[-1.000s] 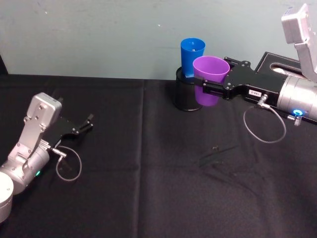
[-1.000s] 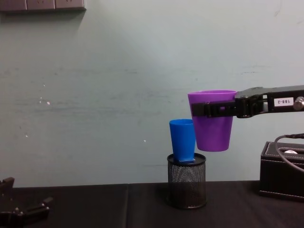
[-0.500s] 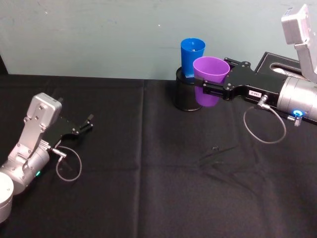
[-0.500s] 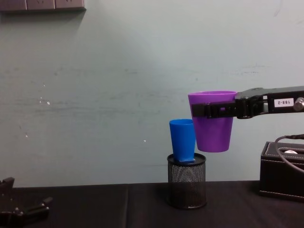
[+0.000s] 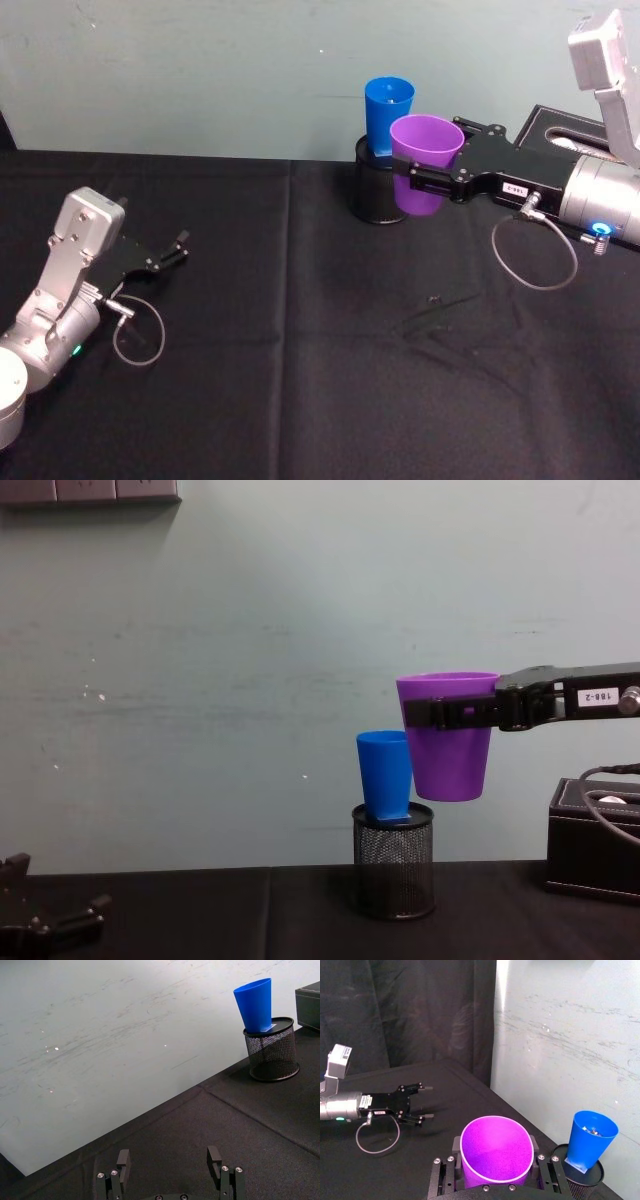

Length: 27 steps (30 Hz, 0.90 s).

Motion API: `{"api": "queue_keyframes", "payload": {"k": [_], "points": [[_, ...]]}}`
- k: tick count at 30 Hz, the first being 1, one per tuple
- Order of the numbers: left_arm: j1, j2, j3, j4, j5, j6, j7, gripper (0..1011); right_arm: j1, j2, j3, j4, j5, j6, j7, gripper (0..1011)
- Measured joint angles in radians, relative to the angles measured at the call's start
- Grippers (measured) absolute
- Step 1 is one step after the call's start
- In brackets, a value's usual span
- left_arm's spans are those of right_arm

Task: Pick up one cup with a gripper and tap it against the other cup.

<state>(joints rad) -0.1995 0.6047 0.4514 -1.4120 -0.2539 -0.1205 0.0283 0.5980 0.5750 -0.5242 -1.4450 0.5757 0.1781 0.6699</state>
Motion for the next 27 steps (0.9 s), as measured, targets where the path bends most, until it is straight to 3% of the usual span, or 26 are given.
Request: {"api": "queue_keyframes", "payload": {"k": [27], "points": [[0.0, 0.0, 0.0, 0.0, 0.0, 0.0, 0.0, 1004, 0.0, 0.0, 0.0, 0.0, 0.0, 0.0, 0.0, 735]]}}
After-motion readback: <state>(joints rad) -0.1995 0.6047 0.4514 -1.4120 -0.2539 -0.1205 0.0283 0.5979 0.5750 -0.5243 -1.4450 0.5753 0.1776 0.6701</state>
